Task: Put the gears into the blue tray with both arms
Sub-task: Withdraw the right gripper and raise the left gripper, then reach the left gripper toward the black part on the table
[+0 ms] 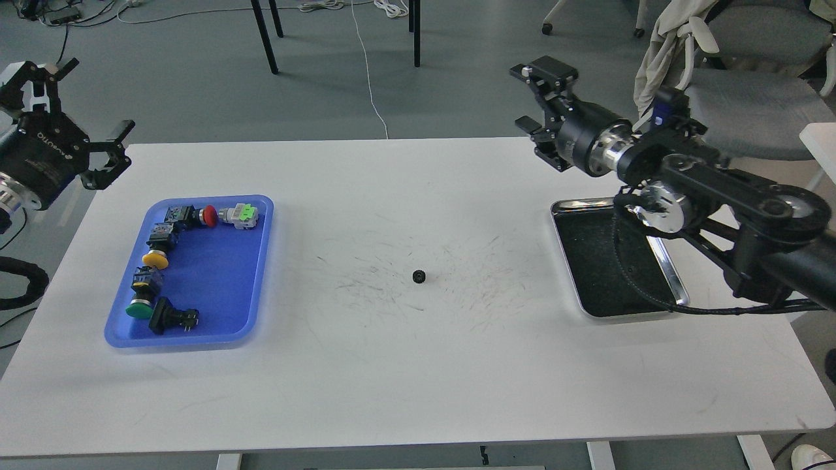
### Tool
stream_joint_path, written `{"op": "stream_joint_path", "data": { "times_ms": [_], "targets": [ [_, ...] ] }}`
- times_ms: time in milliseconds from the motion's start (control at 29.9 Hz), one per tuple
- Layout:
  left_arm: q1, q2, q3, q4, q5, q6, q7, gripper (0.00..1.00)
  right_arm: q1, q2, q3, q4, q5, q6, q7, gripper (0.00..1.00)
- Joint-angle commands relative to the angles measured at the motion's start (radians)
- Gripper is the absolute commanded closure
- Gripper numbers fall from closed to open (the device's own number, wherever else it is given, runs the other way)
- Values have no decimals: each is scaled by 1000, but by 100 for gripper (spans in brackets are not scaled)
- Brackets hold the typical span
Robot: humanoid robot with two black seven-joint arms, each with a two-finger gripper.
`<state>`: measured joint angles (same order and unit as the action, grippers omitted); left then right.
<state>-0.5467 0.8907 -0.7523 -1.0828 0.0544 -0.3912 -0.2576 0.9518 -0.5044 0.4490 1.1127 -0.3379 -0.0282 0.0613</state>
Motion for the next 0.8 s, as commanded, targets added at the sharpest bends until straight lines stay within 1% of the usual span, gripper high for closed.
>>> {"op": "stream_joint_path", "data": {
  "times_ms": [0,67,167,301,401,502,703,769],
  "targets": [
    [19,63,4,-168,91,18,3,1,-171,-141,201,61,77,57,6,12],
    [24,79,4,-245,175,28,3,1,-269,-175,316,61,124,91,5,12],
    [25,80,17,-342,351,55,4,1,-407,-192,460,56,206,131,6,11],
    [27,59,47,-422,597,64,4,1,-548,-198,588,50,305,177,6,11],
    [27,2,60,-448,793,64,6,1,-599,-198,617,47,382,183,11,9],
    [25,-76,64,-453,1008,66,6,1,-613,-197,617,44,424,183,28,8],
    [27,-258,90,-453,1388,66,11,1,-614,-175,619,35,431,180,29,8],
    [27,-306,108,-451,1507,80,12,1,-616,-174,619,35,431,180,29,8]
  ]
}}
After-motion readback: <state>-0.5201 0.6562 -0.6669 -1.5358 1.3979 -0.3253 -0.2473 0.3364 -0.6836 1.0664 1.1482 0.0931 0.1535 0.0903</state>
